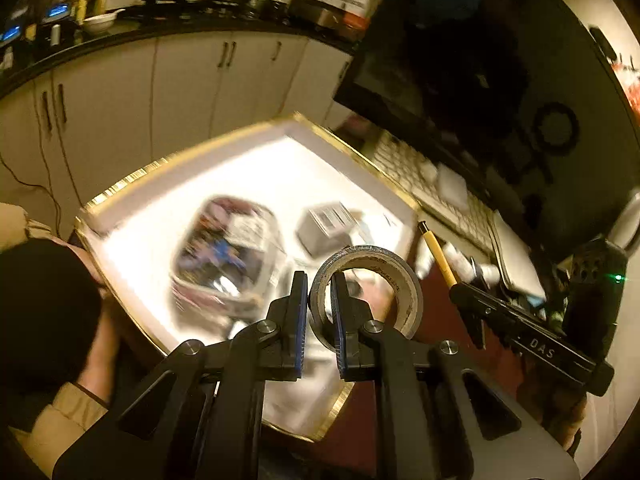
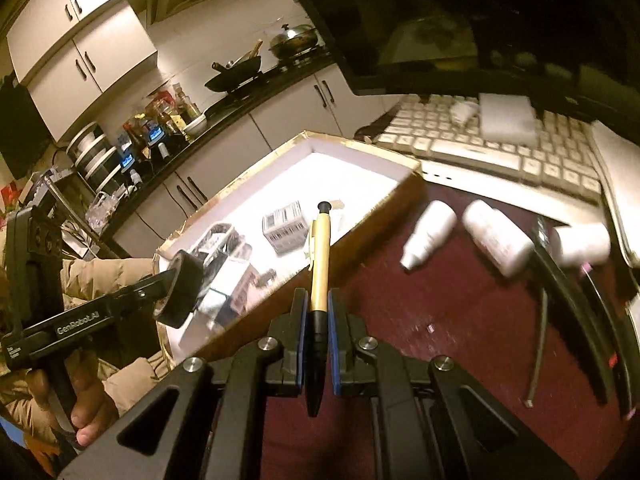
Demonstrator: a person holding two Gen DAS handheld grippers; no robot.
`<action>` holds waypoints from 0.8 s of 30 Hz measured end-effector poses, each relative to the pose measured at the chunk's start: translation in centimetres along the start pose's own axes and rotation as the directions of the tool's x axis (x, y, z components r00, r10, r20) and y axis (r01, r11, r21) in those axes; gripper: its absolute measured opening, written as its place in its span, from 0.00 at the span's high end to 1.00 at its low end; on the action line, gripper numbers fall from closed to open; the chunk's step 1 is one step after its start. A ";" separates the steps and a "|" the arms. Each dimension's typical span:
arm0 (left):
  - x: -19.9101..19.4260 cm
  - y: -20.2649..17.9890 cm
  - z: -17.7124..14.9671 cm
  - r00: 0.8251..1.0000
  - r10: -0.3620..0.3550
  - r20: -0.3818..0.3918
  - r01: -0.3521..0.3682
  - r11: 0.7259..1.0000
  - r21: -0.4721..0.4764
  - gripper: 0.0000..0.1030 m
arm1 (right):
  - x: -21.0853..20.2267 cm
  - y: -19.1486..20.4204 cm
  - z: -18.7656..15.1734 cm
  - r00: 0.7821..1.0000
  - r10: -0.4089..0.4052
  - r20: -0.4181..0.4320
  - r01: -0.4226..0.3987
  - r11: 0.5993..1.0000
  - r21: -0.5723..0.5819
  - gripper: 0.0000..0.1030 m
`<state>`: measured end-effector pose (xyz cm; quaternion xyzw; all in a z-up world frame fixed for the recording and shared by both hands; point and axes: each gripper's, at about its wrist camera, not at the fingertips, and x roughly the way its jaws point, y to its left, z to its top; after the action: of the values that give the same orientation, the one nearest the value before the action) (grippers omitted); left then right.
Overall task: Organize objects
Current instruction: 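Carry the tape roll and yellow pen over the tray with both tools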
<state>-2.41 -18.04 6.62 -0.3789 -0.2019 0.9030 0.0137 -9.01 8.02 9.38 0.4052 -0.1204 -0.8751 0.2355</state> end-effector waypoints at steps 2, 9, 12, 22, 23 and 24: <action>0.0 0.6 0.9 1.000 0.010 0.019 -0.009 1.000 -0.009 0.90 | 1.0 -0.1 1.2 1.000 0.001 -0.008 -0.001 1.000 0.004 0.93; 3.1 2.6 5.2 0.998 0.056 0.001 -0.056 0.997 -0.057 0.90 | 5.9 -0.3 6.1 0.999 -0.041 -0.021 0.042 0.999 0.019 0.93; 5.1 3.2 6.9 0.996 0.085 -0.027 -0.087 0.993 -0.080 0.90 | 7.6 -1.3 7.2 0.998 -0.052 -0.027 0.053 0.997 0.053 0.93; 10.9 3.8 9.1 0.975 0.160 -0.157 -0.174 0.982 -0.079 0.90 | 10.1 -3.2 7.3 0.996 -0.087 0.017 0.084 0.989 0.119 0.93; 11.3 3.8 9.1 0.972 0.164 -0.168 -0.179 0.980 -0.082 0.90 | 10.4 -3.3 7.2 0.996 -0.084 0.012 0.082 0.989 0.122 0.93; 11.7 3.8 9.1 0.969 0.170 -0.178 -0.187 0.979 -0.085 0.90 | 10.6 -3.3 7.2 0.996 -0.084 0.009 0.082 0.989 0.122 0.93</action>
<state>-16.56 -22.68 3.01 -0.4714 -0.2103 0.8536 -0.0698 -21.52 5.63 5.73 0.4174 -0.1578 -0.8780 0.1730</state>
